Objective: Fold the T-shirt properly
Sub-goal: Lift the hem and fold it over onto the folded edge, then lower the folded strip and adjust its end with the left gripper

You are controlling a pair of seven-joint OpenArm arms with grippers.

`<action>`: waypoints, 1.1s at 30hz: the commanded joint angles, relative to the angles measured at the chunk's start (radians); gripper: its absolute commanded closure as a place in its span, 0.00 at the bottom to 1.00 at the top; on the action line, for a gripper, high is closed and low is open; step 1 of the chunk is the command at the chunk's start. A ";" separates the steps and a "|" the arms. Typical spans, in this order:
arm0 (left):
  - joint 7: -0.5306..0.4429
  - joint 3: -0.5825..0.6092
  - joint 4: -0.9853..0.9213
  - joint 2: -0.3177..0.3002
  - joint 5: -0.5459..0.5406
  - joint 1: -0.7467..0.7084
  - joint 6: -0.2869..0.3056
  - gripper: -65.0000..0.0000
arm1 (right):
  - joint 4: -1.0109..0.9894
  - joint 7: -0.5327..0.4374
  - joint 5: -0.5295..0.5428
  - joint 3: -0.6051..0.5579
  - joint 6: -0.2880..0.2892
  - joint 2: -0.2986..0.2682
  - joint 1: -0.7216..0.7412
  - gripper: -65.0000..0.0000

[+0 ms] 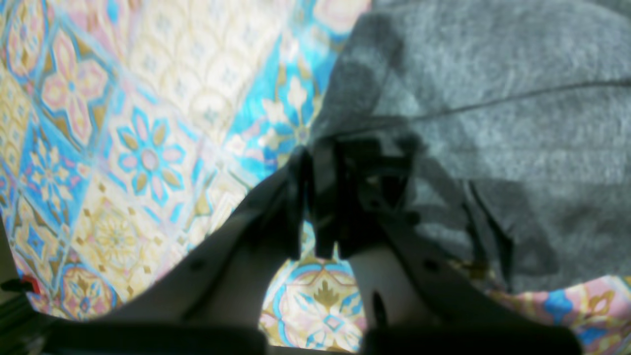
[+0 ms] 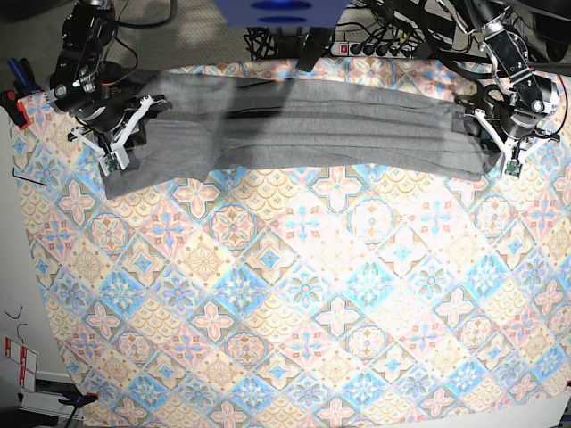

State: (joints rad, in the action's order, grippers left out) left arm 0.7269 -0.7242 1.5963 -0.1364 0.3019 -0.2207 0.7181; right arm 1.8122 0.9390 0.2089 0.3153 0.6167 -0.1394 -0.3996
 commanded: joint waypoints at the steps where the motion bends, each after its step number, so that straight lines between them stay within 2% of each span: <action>1: -0.010 -0.007 0.003 -0.006 0.015 0.010 -0.020 0.96 | 0.011 -0.008 -0.012 0.011 -0.011 -0.016 0.003 0.99; 3: -0.010 -0.007 -0.001 0.002 0.016 0.010 -0.020 0.93 | 0.011 -0.007 -0.012 0.011 -0.011 -0.016 0.001 0.97; 5: -0.010 -0.007 -0.001 0.004 0.018 0.007 -0.020 0.81 | 0.013 0.010 -0.010 0.011 -0.011 -0.016 -0.008 0.88; 9: -0.010 -0.038 0.005 0.031 0.018 0.005 -0.020 0.52 | 0.022 0.033 -0.010 0.011 -0.011 -0.016 -0.012 0.61; 11: -0.010 -0.068 0.005 0.033 0.018 0.005 -0.020 0.42 | 0.024 0.028 -0.010 0.011 -0.011 -0.016 -0.028 0.47; 14: -0.010 -0.076 0.005 0.033 0.016 0.005 -0.020 0.34 | 0.031 0.027 -0.009 0.011 -0.011 -0.016 -0.034 0.31; 16: -0.010 -0.079 0.006 0.031 0.006 0.005 -0.020 0.33 | 0.048 0.027 -0.009 0.011 -0.011 -0.016 -0.034 0.25; 18: -0.010 -0.125 0.011 0.034 0.000 0.013 -0.020 0.33 | 0.073 0.027 -0.009 0.011 -0.011 -0.016 -0.034 0.22; 22: -0.010 -0.243 0.094 0.074 -0.122 0.036 -0.020 0.32 | 0.100 0.028 -0.009 0.011 -0.011 -0.016 -0.034 0.22; 31: -0.007 -0.248 0.233 0.071 -0.458 -0.070 -0.020 0.32 | 0.107 0.031 -0.009 0.006 -0.011 -0.016 -0.034 0.22; 33: 0.053 -0.246 0.213 0.062 -0.490 -0.069 -0.020 0.32 | 0.107 0.031 -0.009 0.008 -0.011 -0.016 -0.034 0.22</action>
State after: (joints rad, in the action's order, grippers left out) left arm 0.8104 -0.9691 1.7954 -0.0559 -0.1696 -0.2966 0.7033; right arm 1.8992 0.9844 0.1898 0.3180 0.6052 -0.1471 -0.4351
